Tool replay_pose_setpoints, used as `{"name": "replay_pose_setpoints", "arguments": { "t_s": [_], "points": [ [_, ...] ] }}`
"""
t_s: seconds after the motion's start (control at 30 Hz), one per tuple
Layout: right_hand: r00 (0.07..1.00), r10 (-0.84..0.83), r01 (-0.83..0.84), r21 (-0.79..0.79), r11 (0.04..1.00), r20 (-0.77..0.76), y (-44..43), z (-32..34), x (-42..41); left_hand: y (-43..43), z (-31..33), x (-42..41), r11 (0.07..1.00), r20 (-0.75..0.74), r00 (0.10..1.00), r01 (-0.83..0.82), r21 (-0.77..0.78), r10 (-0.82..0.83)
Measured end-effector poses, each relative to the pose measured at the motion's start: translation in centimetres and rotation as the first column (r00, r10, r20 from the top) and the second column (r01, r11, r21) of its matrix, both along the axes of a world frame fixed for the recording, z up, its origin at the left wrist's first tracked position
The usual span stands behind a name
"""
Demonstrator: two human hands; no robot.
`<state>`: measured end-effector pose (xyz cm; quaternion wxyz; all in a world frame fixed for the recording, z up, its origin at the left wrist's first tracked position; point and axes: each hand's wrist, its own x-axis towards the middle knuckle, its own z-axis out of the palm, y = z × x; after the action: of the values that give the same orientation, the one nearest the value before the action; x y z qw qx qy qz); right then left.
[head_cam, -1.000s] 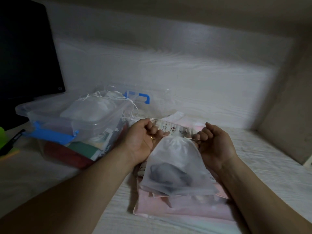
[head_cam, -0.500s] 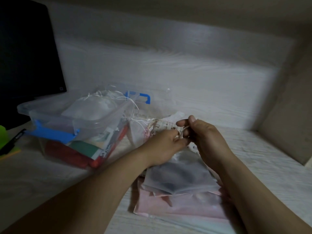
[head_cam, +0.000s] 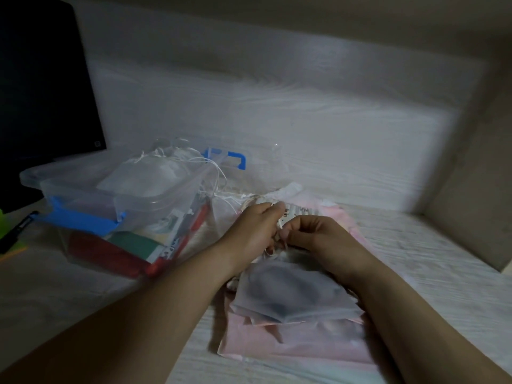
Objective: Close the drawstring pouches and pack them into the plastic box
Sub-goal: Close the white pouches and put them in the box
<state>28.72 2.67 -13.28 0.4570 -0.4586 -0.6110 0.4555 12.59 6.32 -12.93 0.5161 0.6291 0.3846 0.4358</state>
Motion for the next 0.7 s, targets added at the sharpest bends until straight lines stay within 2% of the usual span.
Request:
{"name": "replay_pose_setpoints", "arguments": {
  "t_s": [0.1,0.2,0.3,0.37,0.47,0.57,0.7],
  "points": [
    [0.991,0.022,-0.033,-0.084,0.996,-0.133,0.0,-0.1,-0.2,0.0,0.0,-0.2,0.999,0.036,0.999,0.019,-0.030,-0.018],
    [0.965,-0.034,-0.014,-0.182,0.983,-0.259,0.1,0.0,-0.1,0.1,0.1,-0.6,0.996,0.126,0.991,-0.028,-0.086,0.039],
    [0.956,-0.104,0.045,-0.212,0.976,-0.275,0.5,0.0,0.3,0.2,0.2,-0.7,0.980,0.277,0.953,-0.070,-0.188,0.121],
    [0.957,-0.124,0.071,-0.203,0.977,-0.263,0.6,0.0,0.3,0.3,0.2,-0.9,0.972,0.335,0.928,-0.097,-0.212,0.166],
    [0.969,-0.142,0.106,-0.175,0.979,-0.203,0.5,-0.1,0.1,0.2,0.4,-1.1,0.982,0.353,0.922,-0.107,-0.158,0.157],
    [0.986,-0.160,0.156,-0.095,0.983,-0.046,0.0,0.1,-0.3,0.1,0.9,-0.9,0.993,0.386,0.917,-0.072,-0.092,0.103],
    [0.987,-0.119,0.120,-0.008,0.993,0.104,-0.5,0.2,-0.6,0.0,2.2,0.2,0.999,0.420,0.908,0.011,-0.051,0.011]
  ]
}}
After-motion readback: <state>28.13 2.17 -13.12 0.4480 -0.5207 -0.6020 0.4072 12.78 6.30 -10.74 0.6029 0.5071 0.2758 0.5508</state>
